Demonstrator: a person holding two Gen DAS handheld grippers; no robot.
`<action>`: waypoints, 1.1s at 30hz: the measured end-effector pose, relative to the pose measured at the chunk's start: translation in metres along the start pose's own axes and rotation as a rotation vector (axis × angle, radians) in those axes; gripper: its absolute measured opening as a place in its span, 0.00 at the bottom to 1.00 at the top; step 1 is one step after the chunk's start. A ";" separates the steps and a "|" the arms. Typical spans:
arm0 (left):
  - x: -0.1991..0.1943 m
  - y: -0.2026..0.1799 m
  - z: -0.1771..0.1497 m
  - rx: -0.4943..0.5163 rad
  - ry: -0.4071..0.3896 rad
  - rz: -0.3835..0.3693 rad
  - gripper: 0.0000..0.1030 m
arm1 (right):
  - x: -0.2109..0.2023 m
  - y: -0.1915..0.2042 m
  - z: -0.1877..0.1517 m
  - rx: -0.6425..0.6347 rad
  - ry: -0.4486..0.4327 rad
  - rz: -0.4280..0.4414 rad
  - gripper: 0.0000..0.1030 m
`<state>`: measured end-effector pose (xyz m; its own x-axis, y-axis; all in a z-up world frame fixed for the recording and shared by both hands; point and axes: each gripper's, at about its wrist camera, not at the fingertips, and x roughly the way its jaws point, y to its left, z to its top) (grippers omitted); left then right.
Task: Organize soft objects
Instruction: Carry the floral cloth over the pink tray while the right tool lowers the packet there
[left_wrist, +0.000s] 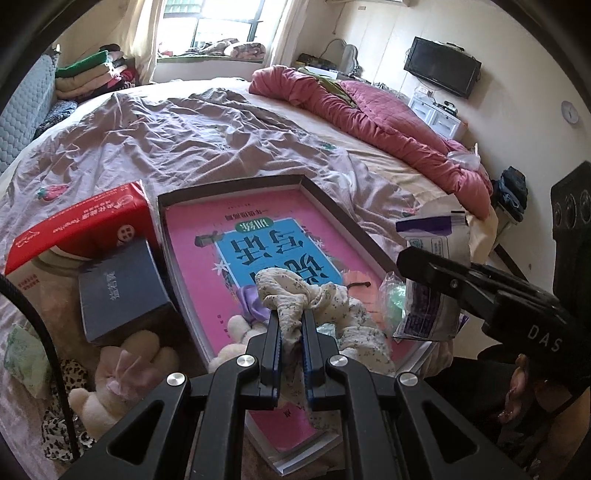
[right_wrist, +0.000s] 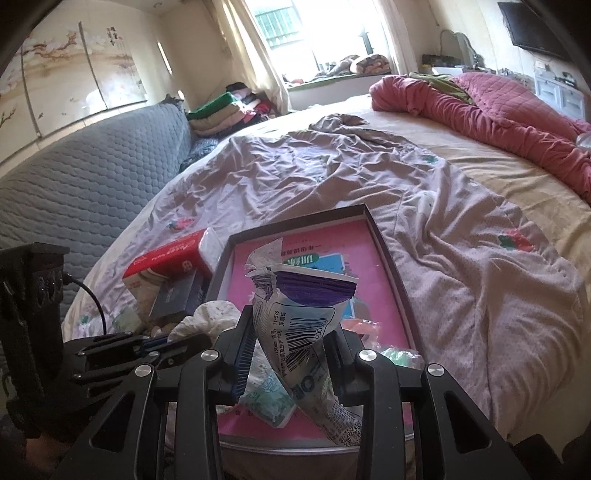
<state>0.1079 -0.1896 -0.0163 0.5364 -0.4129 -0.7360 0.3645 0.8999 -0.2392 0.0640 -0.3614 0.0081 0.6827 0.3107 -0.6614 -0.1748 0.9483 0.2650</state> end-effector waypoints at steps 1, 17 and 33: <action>0.002 0.000 -0.001 0.007 0.003 0.001 0.09 | 0.002 0.000 0.000 -0.001 0.003 -0.003 0.35; 0.017 0.002 -0.007 0.027 0.044 0.010 0.09 | 0.026 0.003 -0.009 -0.012 0.072 -0.023 0.35; 0.020 0.004 -0.007 0.019 0.051 0.002 0.09 | 0.049 -0.001 -0.020 -0.006 0.130 -0.051 0.36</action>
<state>0.1146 -0.1932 -0.0368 0.4975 -0.4035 -0.7679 0.3781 0.8976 -0.2266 0.0837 -0.3461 -0.0383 0.5931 0.2677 -0.7593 -0.1467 0.9633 0.2249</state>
